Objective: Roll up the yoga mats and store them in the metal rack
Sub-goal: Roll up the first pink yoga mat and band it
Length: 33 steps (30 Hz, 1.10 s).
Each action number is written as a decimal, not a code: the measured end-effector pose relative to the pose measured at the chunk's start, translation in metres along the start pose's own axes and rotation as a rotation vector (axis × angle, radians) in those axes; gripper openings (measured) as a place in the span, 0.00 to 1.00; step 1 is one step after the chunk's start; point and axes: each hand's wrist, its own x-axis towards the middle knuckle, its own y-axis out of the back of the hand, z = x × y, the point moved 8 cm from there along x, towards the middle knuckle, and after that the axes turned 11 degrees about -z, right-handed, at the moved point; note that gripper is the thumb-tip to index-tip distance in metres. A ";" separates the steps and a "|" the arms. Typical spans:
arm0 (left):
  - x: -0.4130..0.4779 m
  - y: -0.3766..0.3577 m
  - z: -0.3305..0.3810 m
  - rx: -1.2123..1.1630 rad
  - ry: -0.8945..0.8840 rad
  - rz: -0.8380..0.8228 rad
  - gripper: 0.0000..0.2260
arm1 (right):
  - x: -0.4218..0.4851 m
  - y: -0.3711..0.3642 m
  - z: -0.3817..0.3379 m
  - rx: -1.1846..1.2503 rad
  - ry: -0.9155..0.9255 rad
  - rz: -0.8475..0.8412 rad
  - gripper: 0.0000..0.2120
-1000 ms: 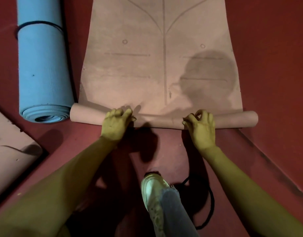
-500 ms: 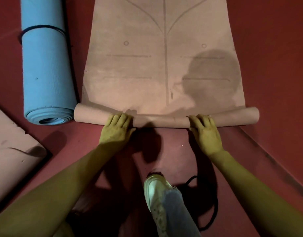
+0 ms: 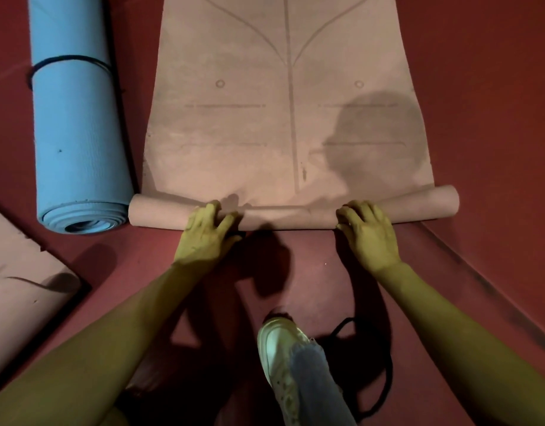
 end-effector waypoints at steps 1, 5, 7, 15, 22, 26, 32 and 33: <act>0.001 0.000 0.000 -0.005 -0.009 -0.020 0.20 | -0.002 0.000 0.001 -0.007 -0.052 0.011 0.09; 0.010 0.009 0.001 0.032 0.009 -0.039 0.17 | -0.005 -0.002 0.003 -0.012 -0.139 0.046 0.09; 0.015 0.010 0.001 0.049 0.016 -0.066 0.16 | 0.001 -0.001 0.005 -0.008 -0.119 0.044 0.09; 0.023 0.012 0.006 0.159 0.024 0.017 0.13 | 0.021 0.003 0.011 0.068 -0.075 -0.037 0.13; 0.023 0.013 0.006 0.108 -0.006 -0.016 0.18 | 0.022 -0.003 0.005 0.050 -0.022 -0.061 0.10; 0.028 0.007 0.002 0.134 -0.009 -0.096 0.22 | 0.021 -0.005 0.008 0.067 0.049 -0.094 0.14; 0.030 0.005 -0.001 0.091 -0.004 -0.087 0.17 | 0.026 0.012 0.013 0.147 0.094 -0.068 0.16; 0.031 0.008 -0.001 0.067 -0.003 -0.075 0.17 | 0.029 0.016 0.012 0.117 0.106 -0.030 0.15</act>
